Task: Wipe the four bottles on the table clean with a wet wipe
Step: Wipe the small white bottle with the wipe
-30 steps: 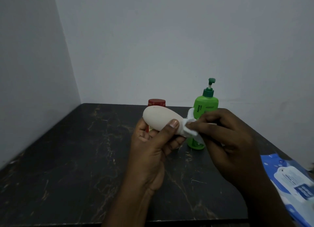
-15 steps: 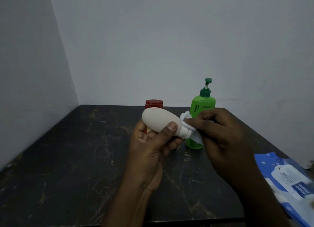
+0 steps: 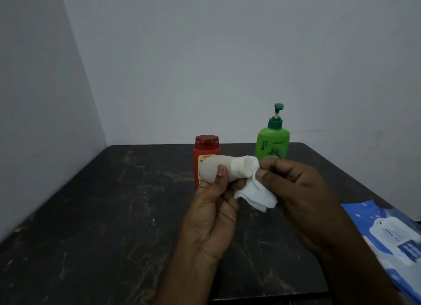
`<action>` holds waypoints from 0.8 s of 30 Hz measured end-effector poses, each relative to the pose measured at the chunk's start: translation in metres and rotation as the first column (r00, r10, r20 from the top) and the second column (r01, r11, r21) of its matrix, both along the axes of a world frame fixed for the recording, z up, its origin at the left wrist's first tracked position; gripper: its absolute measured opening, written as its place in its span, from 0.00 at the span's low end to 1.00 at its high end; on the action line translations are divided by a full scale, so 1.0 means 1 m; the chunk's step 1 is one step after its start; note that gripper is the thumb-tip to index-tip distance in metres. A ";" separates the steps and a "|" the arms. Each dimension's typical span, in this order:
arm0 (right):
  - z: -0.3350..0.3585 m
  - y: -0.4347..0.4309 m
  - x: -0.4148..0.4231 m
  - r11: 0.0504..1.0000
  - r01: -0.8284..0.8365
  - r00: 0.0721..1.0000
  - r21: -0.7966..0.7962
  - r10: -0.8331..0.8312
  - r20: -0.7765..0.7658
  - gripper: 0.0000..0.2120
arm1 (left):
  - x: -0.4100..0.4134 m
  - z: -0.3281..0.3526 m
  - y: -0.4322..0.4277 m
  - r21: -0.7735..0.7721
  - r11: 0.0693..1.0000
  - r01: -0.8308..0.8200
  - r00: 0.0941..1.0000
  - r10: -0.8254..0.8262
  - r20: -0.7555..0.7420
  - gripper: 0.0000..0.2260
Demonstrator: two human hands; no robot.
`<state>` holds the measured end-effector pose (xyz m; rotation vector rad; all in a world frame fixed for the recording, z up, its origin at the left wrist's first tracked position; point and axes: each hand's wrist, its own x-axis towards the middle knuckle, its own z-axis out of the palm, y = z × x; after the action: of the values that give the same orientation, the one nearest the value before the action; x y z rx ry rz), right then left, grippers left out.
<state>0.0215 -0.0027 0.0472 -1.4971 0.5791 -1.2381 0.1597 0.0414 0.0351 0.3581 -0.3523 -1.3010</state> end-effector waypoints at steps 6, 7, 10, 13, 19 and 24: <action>-0.004 0.002 0.010 0.992 0.115 0.993 -0.053 -0.114 0.016 0.07 | -0.004 -0.001 -0.001 0.021 0.999 -0.025 0.996 0.027 -0.085 0.41; -0.004 0.004 0.011 0.985 0.143 0.990 -0.095 -0.143 0.006 0.07 | -0.006 0.000 -0.002 0.054 0.998 -0.037 0.995 0.042 -0.087 0.35; -0.007 0.012 0.020 0.930 0.278 0.958 -0.239 -0.286 0.002 0.07 | -0.010 0.001 -0.004 0.100 0.994 -0.038 0.990 0.051 -0.131 0.27; -0.019 0.018 0.033 0.705 0.464 0.833 -0.536 -0.553 -0.007 0.04 | -0.011 -0.001 -0.002 0.101 0.995 0.011 0.981 0.009 -0.196 0.26; -0.029 0.024 0.042 0.371 0.520 0.680 -0.769 -0.725 0.110 0.12 | -0.026 0.002 0.012 0.064 0.993 0.098 0.977 -0.084 -0.196 0.16; -0.028 0.019 0.033 0.302 0.507 0.659 -0.808 -0.739 0.137 0.13 | -0.032 0.003 0.013 0.063 0.995 0.082 0.980 -0.069 -0.184 0.14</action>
<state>0.0542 0.0163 0.0197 -2.3577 0.9291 -2.1511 0.1273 0.0541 0.0380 0.2841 -0.1676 -1.4112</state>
